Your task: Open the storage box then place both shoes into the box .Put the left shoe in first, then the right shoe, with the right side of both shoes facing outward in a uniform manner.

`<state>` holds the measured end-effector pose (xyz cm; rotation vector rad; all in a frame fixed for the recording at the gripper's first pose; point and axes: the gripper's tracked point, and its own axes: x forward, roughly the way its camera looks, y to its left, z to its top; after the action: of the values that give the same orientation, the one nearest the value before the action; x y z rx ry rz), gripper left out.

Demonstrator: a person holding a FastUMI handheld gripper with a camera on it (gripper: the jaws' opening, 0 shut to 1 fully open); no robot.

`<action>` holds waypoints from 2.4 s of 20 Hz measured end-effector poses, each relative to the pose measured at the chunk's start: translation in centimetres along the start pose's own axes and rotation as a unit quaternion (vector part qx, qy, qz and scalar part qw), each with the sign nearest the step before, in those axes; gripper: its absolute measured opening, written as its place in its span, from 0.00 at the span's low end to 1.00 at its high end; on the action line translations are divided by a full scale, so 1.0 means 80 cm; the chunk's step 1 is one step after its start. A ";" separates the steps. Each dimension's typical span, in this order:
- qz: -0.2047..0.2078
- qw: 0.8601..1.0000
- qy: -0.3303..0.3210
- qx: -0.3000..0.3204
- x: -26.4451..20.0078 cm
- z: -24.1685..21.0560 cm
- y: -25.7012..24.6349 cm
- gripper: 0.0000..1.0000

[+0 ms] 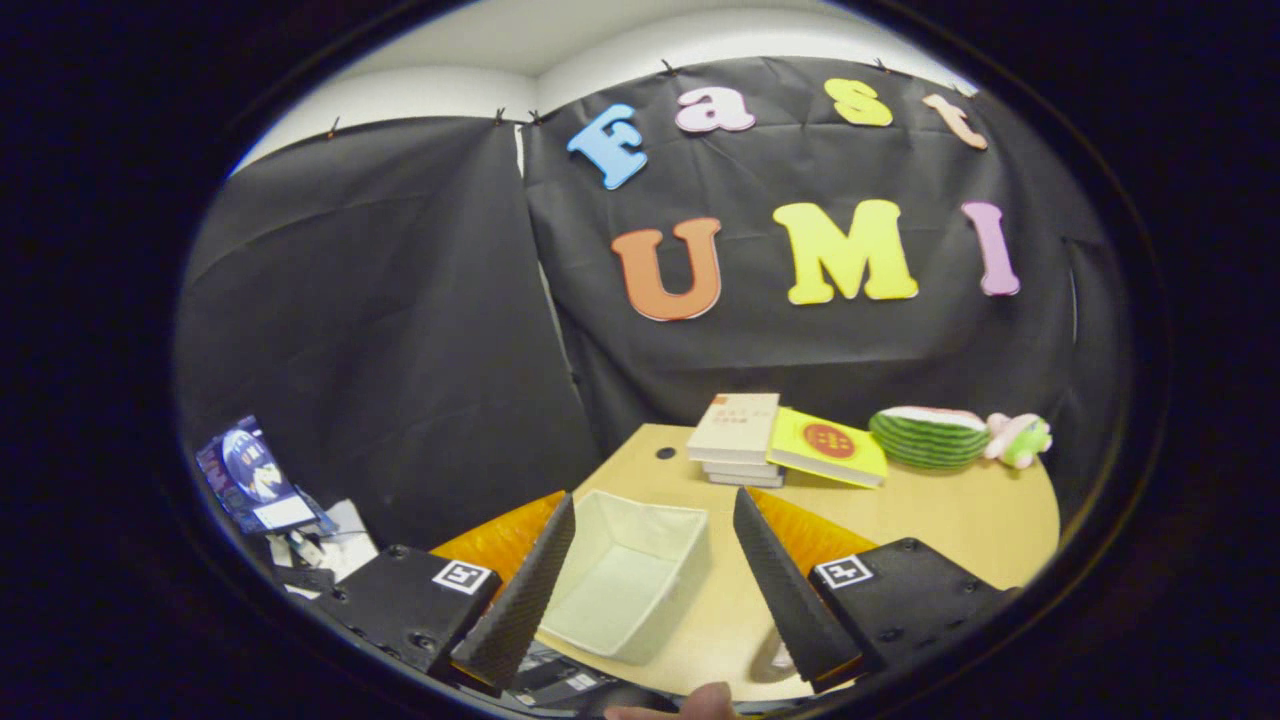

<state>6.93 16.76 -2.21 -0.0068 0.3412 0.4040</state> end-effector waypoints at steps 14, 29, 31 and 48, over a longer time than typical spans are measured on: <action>-0.089 0.949 0.289 0.090 -0.003 -0.242 -0.173 1.00; -0.080 0.883 0.399 0.234 0.073 -0.385 -0.218 0.74; -0.071 0.870 0.408 0.265 0.076 -0.392 -0.212 0.62; -0.060 0.843 0.346 0.408 0.044 -0.334 -0.175 0.07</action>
<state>6.74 3.25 -29.46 0.6767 1.2095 0.0871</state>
